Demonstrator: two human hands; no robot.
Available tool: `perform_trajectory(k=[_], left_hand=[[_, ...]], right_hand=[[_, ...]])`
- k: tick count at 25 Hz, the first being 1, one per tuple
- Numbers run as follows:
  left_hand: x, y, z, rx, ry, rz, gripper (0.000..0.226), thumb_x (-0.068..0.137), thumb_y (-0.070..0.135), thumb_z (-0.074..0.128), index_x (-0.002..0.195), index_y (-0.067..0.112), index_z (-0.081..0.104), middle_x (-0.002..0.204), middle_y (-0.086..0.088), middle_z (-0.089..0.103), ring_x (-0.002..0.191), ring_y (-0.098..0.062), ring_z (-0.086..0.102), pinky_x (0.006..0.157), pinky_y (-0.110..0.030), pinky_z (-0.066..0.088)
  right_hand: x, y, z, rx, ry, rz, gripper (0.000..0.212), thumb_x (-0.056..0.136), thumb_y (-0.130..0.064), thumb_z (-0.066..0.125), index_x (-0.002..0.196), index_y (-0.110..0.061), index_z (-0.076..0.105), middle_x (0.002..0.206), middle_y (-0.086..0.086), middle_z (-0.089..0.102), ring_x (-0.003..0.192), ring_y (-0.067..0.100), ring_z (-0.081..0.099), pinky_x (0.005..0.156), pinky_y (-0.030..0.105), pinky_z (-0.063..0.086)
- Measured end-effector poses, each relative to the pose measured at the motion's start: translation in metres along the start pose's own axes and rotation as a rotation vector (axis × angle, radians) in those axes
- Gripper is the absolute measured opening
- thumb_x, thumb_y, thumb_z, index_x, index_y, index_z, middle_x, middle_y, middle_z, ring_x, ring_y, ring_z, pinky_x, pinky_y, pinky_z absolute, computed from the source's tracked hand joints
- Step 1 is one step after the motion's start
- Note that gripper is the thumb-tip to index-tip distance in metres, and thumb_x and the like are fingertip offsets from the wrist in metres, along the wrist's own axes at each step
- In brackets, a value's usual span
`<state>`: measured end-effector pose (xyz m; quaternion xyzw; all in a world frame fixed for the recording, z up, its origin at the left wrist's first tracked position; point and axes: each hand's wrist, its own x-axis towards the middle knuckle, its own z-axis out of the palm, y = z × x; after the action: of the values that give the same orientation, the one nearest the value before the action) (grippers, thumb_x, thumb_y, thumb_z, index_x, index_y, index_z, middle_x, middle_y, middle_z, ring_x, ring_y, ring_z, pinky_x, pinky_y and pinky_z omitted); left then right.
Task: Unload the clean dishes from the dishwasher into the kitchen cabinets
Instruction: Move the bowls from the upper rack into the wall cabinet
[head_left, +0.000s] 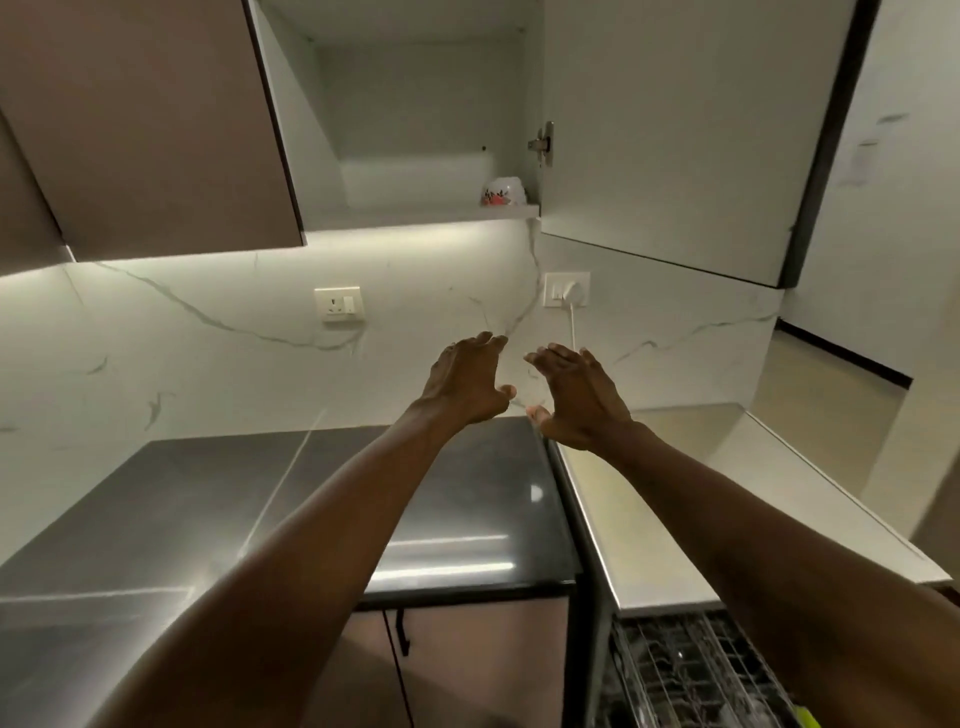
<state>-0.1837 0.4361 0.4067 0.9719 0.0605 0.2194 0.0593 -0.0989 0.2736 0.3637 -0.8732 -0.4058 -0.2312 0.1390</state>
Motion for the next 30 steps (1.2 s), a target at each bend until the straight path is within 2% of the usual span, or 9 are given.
perform_trajectory(k=[7,13,18,20,22,23,25,28,30], left_hand=[[-0.056,0.106,0.075,-0.048,-0.124,-0.063,0.072,0.077,0.048,0.071,0.14,0.023,0.048,0.131,0.002,0.058,0.115,-0.025,0.06,0.09,-0.039,0.053],[-0.098,0.207,0.161,-0.057,-0.352,-0.063,0.079,0.075,0.051,0.071,0.144,0.021,0.046,0.136,0.001,0.056,0.117,-0.025,0.058,0.091,-0.042,0.053],[-0.112,0.272,0.216,-0.062,-0.487,0.033,0.076,0.08,0.05,0.067,0.146,0.02,0.044,0.139,-0.003,0.056,0.124,-0.029,0.055,0.095,-0.045,0.051],[-0.114,0.294,0.239,-0.115,-0.535,0.072,0.071,0.079,0.052,0.068,0.14,0.021,0.049,0.128,-0.004,0.063,0.113,-0.029,0.06,0.088,-0.045,0.054],[-0.115,0.313,0.267,-0.173,-0.597,0.084,0.053,0.076,0.047,0.072,0.122,0.025,0.058,0.102,0.0,0.068,0.091,-0.026,0.066,0.074,-0.038,0.057],[-0.114,0.324,0.281,-0.181,-0.631,0.083,0.041,0.076,0.043,0.072,0.112,0.028,0.059,0.091,0.003,0.067,0.082,-0.023,0.066,0.068,-0.036,0.057],[-0.116,0.345,0.309,-0.224,-0.686,0.073,0.027,0.075,0.034,0.068,0.1,0.03,0.06,0.079,0.007,0.063,0.07,-0.018,0.065,0.061,-0.034,0.058],[-0.117,0.384,0.355,-0.268,-0.779,0.093,0.024,0.076,0.03,0.067,0.1,0.027,0.063,0.071,0.006,0.064,0.061,-0.014,0.062,0.057,-0.035,0.059],[-0.114,0.406,0.399,-0.273,-0.833,0.088,0.041,0.078,0.031,0.068,0.117,0.021,0.063,0.079,0.001,0.066,0.064,-0.018,0.063,0.06,-0.036,0.06]], right_hand=[[-0.111,0.075,0.004,0.114,-0.14,0.0,0.075,0.084,-0.039,0.069,0.149,-0.018,0.04,0.152,0.006,0.046,0.145,0.023,0.034,0.118,0.05,0.027],[-0.229,0.15,0.035,0.249,-0.355,0.192,0.077,0.087,-0.037,0.068,0.154,-0.02,0.033,0.16,0.007,0.033,0.149,0.024,0.026,0.118,0.051,0.028],[-0.298,0.195,0.048,0.295,-0.399,0.312,0.075,0.083,-0.027,0.07,0.15,-0.014,0.039,0.153,0.01,0.044,0.141,0.028,0.04,0.113,0.047,0.038],[-0.322,0.212,0.056,0.308,-0.399,0.353,0.068,0.081,-0.026,0.073,0.143,-0.013,0.048,0.142,0.009,0.055,0.131,0.028,0.051,0.108,0.044,0.045],[-0.347,0.227,0.067,0.306,-0.405,0.385,0.049,0.077,-0.028,0.071,0.124,-0.021,0.058,0.12,0.001,0.065,0.109,0.023,0.063,0.089,0.039,0.055],[-0.359,0.235,0.07,0.317,-0.401,0.413,0.04,0.075,-0.026,0.069,0.114,-0.022,0.061,0.108,-0.001,0.066,0.098,0.022,0.065,0.08,0.037,0.057],[-0.388,0.249,0.079,0.39,-0.39,0.49,0.03,0.074,-0.021,0.065,0.104,-0.018,0.064,0.098,0.001,0.067,0.088,0.024,0.067,0.07,0.037,0.056],[-0.438,0.281,0.098,0.443,-0.361,0.685,0.03,0.077,-0.015,0.07,0.106,-0.015,0.067,0.099,0.006,0.071,0.087,0.029,0.068,0.071,0.041,0.057],[-0.467,0.307,0.118,0.463,-0.389,0.825,0.032,0.076,-0.015,0.073,0.107,-0.012,0.066,0.1,0.01,0.07,0.091,0.032,0.067,0.073,0.041,0.055]])
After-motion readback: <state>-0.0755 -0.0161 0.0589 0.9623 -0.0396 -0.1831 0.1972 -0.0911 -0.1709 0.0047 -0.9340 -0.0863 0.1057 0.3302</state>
